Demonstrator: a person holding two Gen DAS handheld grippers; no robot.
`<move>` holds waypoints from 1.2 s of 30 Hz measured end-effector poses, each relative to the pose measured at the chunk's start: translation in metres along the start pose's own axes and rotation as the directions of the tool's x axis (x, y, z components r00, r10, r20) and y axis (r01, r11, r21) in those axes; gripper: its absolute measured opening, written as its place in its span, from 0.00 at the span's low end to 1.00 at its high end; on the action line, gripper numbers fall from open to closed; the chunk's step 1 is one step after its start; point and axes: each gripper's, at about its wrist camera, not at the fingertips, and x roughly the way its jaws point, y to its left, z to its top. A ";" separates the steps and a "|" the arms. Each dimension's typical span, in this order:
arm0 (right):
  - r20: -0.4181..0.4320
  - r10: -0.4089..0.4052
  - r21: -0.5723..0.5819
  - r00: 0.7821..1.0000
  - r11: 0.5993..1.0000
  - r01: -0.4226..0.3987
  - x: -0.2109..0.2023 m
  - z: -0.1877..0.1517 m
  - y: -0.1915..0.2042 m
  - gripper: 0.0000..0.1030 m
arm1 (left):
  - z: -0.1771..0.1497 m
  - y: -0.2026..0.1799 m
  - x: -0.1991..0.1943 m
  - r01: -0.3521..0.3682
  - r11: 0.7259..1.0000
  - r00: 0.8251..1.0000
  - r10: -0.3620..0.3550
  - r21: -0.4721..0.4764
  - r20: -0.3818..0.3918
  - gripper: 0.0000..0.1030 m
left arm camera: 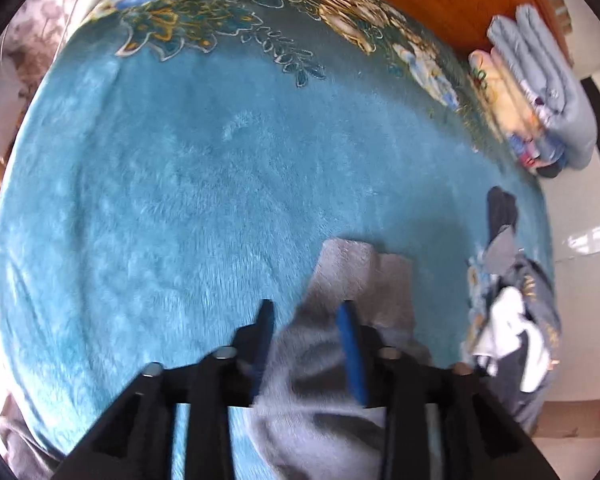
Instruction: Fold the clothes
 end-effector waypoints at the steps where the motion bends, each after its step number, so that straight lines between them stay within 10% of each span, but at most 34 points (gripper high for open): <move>1: 0.010 0.003 0.006 1.000 1.000 -0.003 -0.003 0.001 -0.002 0.58 | 0.002 -0.002 0.003 -0.011 1.000 1.000 0.011 0.015 0.000 0.44; 13: 0.157 0.078 0.287 0.984 0.950 -0.121 0.020 0.029 -0.053 0.64 | 0.013 -0.001 0.025 0.106 0.994 0.990 -0.103 0.021 -0.096 0.49; 21: 0.172 0.080 0.348 0.982 0.928 -0.136 0.032 0.034 -0.040 0.49 | 0.008 -0.005 0.028 0.103 0.994 0.988 -0.096 0.048 -0.121 0.10; 24: 0.154 0.010 0.320 0.988 0.945 -0.060 0.025 0.034 -0.029 0.21 | 0.011 -0.006 0.012 0.081 0.995 0.996 -0.079 0.059 -0.040 0.08; 31: 0.273 -0.111 0.069 0.956 0.993 0.096 -0.038 0.020 0.024 0.13 | 0.022 0.005 -0.070 0.036 0.996 0.949 -0.060 0.082 0.310 0.08; 36: 0.200 -0.183 0.078 0.962 0.982 0.171 -0.047 -0.024 -0.014 0.13 | 0.028 0.037 -0.041 -0.066 0.997 0.978 0.074 -0.050 0.193 0.08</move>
